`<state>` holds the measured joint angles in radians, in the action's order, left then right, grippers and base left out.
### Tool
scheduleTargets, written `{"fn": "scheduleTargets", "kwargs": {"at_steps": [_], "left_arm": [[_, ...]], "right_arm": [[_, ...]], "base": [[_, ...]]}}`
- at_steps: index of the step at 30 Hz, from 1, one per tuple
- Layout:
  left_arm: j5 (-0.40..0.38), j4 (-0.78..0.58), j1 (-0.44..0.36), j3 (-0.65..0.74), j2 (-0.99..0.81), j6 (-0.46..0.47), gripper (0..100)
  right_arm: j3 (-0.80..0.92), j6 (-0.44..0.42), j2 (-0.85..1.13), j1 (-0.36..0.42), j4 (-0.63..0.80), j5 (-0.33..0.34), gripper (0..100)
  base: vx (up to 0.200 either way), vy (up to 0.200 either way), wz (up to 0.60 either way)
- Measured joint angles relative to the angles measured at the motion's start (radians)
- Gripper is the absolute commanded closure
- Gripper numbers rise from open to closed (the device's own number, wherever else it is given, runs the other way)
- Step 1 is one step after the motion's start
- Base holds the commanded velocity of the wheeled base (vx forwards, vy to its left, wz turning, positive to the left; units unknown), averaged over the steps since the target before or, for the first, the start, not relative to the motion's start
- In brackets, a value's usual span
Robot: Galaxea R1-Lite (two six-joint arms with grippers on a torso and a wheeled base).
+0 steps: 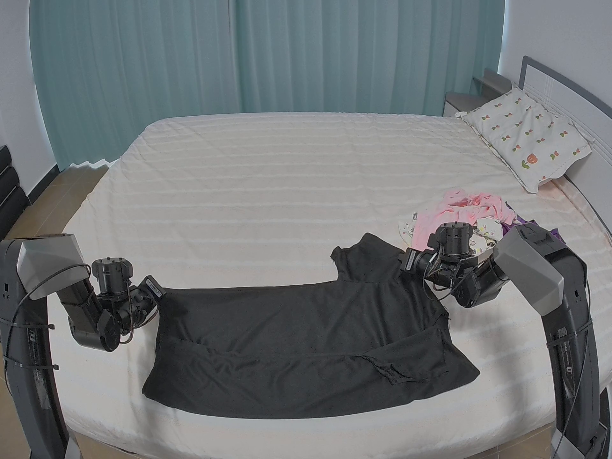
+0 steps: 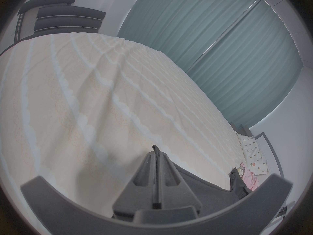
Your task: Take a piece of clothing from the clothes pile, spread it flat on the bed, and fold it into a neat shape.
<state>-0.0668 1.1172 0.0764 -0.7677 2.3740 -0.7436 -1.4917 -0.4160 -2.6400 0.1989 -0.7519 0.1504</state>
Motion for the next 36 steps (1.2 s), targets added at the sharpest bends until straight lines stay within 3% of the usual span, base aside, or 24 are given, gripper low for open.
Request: {"fn": "scheduleTargets", "kwargs": {"at_steps": [18, 36], "left_arm": [[0.001, 0.029, 0.024, -0.009, -0.016, -0.014, 100], [-0.013, 0.045, 0.025, -0.007, -0.028, 0.006, 100]], "right_arm": [[0.106, -0.020, 0.050, -0.009, -0.124, -0.086, 100], [0.208, -0.052, 0.109, -0.025, -0.169, -0.085, 100]], "base": [[0.000, 0.000, 0.00], [0.000, 0.000, 0.00]]}}
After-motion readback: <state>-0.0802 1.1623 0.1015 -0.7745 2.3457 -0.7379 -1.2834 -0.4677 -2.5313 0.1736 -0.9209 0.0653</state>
